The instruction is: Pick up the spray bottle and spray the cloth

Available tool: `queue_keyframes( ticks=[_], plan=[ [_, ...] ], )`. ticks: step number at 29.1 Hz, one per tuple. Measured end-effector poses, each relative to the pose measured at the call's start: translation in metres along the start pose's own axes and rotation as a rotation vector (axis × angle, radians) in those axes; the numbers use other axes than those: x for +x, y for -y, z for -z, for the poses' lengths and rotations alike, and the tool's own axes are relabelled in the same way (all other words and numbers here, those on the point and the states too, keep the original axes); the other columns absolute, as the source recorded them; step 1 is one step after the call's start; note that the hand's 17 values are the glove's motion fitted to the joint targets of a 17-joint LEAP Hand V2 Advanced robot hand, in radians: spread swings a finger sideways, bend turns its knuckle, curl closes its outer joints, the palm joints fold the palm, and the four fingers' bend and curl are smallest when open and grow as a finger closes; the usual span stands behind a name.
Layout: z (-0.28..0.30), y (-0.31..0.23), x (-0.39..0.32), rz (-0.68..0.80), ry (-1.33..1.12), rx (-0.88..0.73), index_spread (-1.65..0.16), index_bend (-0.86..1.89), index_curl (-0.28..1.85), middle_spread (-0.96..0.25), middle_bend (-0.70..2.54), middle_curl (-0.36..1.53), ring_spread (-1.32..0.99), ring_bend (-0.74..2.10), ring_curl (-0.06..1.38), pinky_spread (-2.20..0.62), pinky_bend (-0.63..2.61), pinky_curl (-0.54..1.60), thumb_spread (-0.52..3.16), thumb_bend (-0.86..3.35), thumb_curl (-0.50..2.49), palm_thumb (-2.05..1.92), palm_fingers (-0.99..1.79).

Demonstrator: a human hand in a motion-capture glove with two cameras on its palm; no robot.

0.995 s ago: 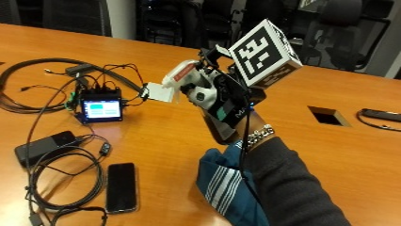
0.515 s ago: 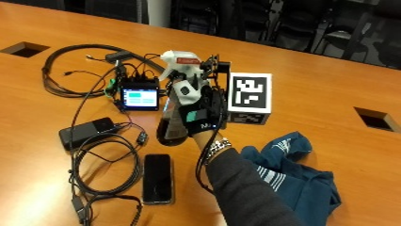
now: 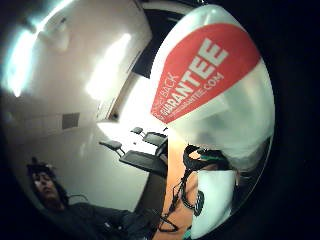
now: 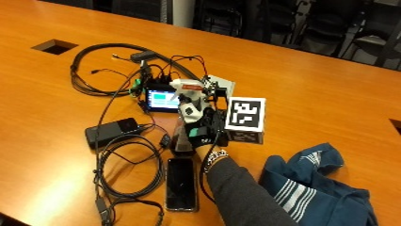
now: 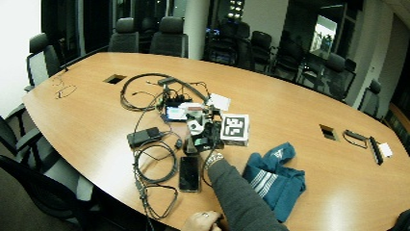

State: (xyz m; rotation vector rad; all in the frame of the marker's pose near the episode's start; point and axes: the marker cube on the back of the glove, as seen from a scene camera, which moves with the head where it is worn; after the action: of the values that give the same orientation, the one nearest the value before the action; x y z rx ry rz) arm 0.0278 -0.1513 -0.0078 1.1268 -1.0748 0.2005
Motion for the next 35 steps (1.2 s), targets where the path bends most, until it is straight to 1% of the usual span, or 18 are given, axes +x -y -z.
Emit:
queue_keyframes(
  ticks=[8,15,20,24,29,31,35],
  plan=[
    [0.014,0.000,-0.015,0.062,-0.031,0.069,-0.27,0.17,0.55,-0.19,0.55,0.53,-0.19,0.74,0.46,-0.32,0.56,0.42,0.70,-0.03,0.72,0.86,1.35],
    [0.019,0.001,-0.024,0.122,-0.030,0.094,-0.27,0.16,0.53,-0.20,0.54,0.53,-0.20,0.74,0.46,-0.33,0.58,0.42,0.71,-0.03,0.72,0.87,1.34],
    [0.013,-0.005,-0.019,0.113,-0.026,0.090,-0.27,0.16,0.53,-0.21,0.53,0.53,-0.20,0.74,0.46,-0.33,0.59,0.42,0.71,-0.03,0.72,0.87,1.34],
    [0.003,-0.012,-0.008,0.077,-0.052,0.059,-0.27,0.16,0.53,-0.21,0.52,0.53,-0.20,0.75,0.46,-0.33,0.59,0.42,0.71,-0.03,0.71,0.86,1.34],
    [-0.021,-0.031,0.004,0.002,-0.130,-0.049,-0.27,0.16,0.52,-0.21,0.54,0.54,-0.20,0.75,0.46,-0.32,0.59,0.42,0.75,-0.03,0.70,0.85,1.34],
    [-0.032,-0.037,0.004,-0.013,-0.176,-0.101,-0.27,0.17,0.52,-0.19,0.56,0.54,-0.19,0.70,0.44,-0.29,0.55,0.41,0.83,-0.04,0.67,0.82,1.27],
    [-0.043,-0.045,-0.010,0.002,-0.269,-0.182,-0.28,0.11,0.49,-0.18,0.43,0.49,-0.17,0.64,0.43,-0.18,0.48,0.40,0.95,-0.03,0.62,0.78,0.94]
  ],
)
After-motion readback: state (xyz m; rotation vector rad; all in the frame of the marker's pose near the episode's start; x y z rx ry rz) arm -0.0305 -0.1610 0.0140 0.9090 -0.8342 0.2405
